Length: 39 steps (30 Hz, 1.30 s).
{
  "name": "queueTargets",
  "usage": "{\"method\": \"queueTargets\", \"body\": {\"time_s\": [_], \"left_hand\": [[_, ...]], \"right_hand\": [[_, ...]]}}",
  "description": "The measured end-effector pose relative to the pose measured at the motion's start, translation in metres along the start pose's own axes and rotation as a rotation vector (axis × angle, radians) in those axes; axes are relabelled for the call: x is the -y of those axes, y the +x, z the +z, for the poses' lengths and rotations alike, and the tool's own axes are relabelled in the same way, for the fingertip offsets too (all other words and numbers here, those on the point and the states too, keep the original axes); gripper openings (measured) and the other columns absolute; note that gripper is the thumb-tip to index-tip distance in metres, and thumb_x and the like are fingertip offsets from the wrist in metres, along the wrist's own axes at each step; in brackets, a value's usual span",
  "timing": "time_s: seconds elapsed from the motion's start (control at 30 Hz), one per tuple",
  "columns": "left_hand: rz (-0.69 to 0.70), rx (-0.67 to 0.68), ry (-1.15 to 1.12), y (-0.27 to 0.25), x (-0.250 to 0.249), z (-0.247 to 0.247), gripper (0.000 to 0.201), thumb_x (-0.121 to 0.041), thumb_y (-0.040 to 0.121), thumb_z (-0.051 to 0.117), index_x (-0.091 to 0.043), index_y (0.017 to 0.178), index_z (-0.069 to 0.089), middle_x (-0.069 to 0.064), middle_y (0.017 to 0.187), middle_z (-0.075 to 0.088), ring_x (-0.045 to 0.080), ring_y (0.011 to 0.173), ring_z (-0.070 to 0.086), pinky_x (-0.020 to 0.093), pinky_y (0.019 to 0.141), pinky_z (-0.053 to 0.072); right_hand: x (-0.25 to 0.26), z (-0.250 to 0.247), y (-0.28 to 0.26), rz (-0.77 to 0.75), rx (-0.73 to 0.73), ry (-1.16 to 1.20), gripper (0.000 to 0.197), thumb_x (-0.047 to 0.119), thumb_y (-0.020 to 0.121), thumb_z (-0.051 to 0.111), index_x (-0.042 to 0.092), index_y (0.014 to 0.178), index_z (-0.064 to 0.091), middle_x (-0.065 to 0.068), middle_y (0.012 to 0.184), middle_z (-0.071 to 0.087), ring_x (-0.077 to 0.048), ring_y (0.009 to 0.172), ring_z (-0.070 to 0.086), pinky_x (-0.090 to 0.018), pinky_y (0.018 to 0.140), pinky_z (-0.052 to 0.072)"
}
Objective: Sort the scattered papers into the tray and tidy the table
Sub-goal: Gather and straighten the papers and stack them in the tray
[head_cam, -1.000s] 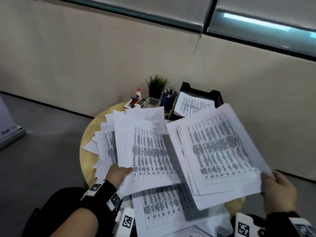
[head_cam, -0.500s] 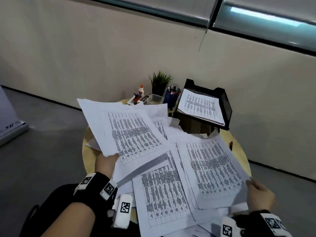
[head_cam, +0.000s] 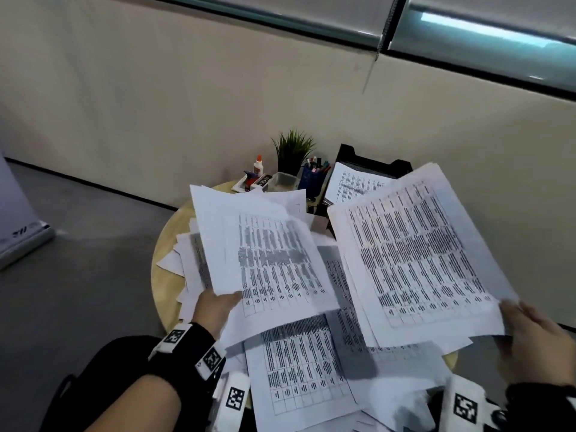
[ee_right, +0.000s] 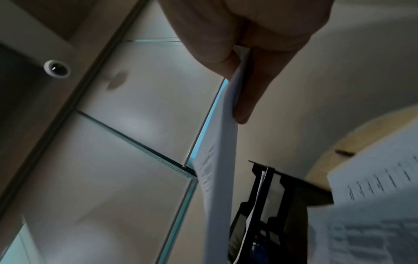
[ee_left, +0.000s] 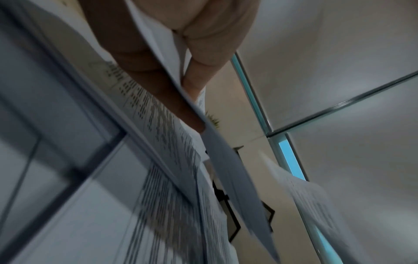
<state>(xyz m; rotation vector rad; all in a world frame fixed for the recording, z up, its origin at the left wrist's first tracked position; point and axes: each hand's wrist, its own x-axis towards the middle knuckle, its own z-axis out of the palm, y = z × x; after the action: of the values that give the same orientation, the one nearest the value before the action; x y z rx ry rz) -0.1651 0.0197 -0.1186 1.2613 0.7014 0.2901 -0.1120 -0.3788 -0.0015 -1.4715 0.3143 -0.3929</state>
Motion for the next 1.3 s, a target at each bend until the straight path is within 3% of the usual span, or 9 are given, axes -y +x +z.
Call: {"method": "queueTargets", "body": {"time_s": [0.2,0.3,0.37,0.5,0.67,0.8,1.0,1.1,1.3], "left_hand": [[-0.127,0.219,0.084,-0.013,0.018,0.015,0.04,0.005,0.082,0.065,0.007,0.121,0.056,0.014,0.117,0.063,0.022,0.1,0.058,0.028,0.09,0.039],[-0.15,0.289,0.143,-0.019,0.023,0.016,0.021,0.005,0.084,0.063,-0.001,0.104,0.063,0.002,0.09,0.069,0.019,0.088,0.064,0.026,0.084,0.041],[-0.148,0.303,0.124,-0.021,0.022,0.017,0.013,0.005,0.085,0.062,-0.007,0.088,0.064,-0.006,0.073,0.069,0.006,0.067,0.066,0.025,0.081,0.041],[-0.106,0.327,0.22,-0.02,0.019,0.014,0.029,-0.013,0.085,0.068,-0.009,0.113,0.063,0.002,0.109,0.067,0.018,0.098,0.064,0.027,0.091,0.043],[-0.114,0.357,0.253,-0.019,0.022,0.016,0.043,-0.014,0.076,0.077,-0.009,0.116,0.064,0.005,0.11,0.071,0.019,0.1,0.067,0.035,0.096,0.049],[-0.097,0.313,0.26,-0.019,0.023,0.022,0.047,-0.003,0.077,0.073,-0.007,0.121,0.059,0.006,0.116,0.067,0.02,0.104,0.063,0.031,0.096,0.045],[-0.081,0.349,0.132,-0.026,0.013,0.026,0.045,-0.003,0.078,0.072,-0.011,0.12,0.059,0.001,0.115,0.067,0.015,0.106,0.063,0.03,0.095,0.046],[-0.059,0.463,0.132,-0.031,0.004,0.029,0.041,-0.013,0.074,0.077,-0.024,0.11,0.061,-0.01,0.108,0.07,0.003,0.1,0.064,0.02,0.087,0.047],[-0.07,0.516,0.233,-0.036,-0.007,0.035,0.032,-0.017,0.086,0.066,-0.016,0.117,0.06,-0.004,0.109,0.069,0.01,0.099,0.065,0.02,0.083,0.051]], "right_hand": [[-0.033,0.023,-0.01,0.132,0.059,-0.104,0.034,0.008,0.096,0.05,-0.012,0.123,0.049,-0.031,0.122,0.057,-0.041,0.11,0.058,-0.047,0.092,0.046],[-0.069,0.035,-0.023,0.289,0.044,-0.143,0.029,-0.001,0.092,0.053,-0.009,0.12,0.055,-0.004,0.075,0.072,-0.012,0.065,0.066,-0.023,0.051,0.051],[-0.094,0.039,-0.026,0.4,0.133,-0.205,0.026,-0.006,0.087,0.054,-0.011,0.112,0.058,-0.005,0.058,0.067,-0.017,0.049,0.062,-0.023,0.05,0.05],[-0.104,0.051,-0.034,0.43,0.336,-0.419,0.028,-0.009,0.079,0.059,-0.007,0.107,0.057,-0.015,0.069,0.057,-0.023,0.056,0.054,-0.026,0.056,0.045],[-0.102,0.063,-0.044,0.368,0.519,-0.595,0.038,-0.006,0.071,0.064,0.004,0.106,0.054,-0.021,0.09,0.065,-0.032,0.07,0.062,-0.041,0.059,0.058],[-0.095,0.066,-0.054,0.279,0.747,-0.705,0.038,0.013,0.058,0.067,0.008,0.095,0.062,-0.004,0.069,0.07,-0.011,0.054,0.063,-0.022,0.049,0.047],[-0.091,0.065,-0.041,0.206,0.593,-0.646,0.019,0.026,0.085,0.069,0.008,0.086,0.065,0.005,0.064,0.063,-0.014,0.059,0.055,-0.028,0.062,0.041],[-0.078,0.067,-0.043,0.405,0.614,-0.415,0.016,0.022,0.087,0.065,0.008,0.094,0.067,-0.001,0.085,0.073,-0.02,0.077,0.069,-0.028,0.073,0.048],[-0.066,0.07,-0.046,0.617,0.721,-0.185,0.019,-0.009,0.083,0.056,-0.006,0.1,0.064,-0.024,0.092,0.072,-0.034,0.073,0.072,-0.032,0.051,0.057]]}}
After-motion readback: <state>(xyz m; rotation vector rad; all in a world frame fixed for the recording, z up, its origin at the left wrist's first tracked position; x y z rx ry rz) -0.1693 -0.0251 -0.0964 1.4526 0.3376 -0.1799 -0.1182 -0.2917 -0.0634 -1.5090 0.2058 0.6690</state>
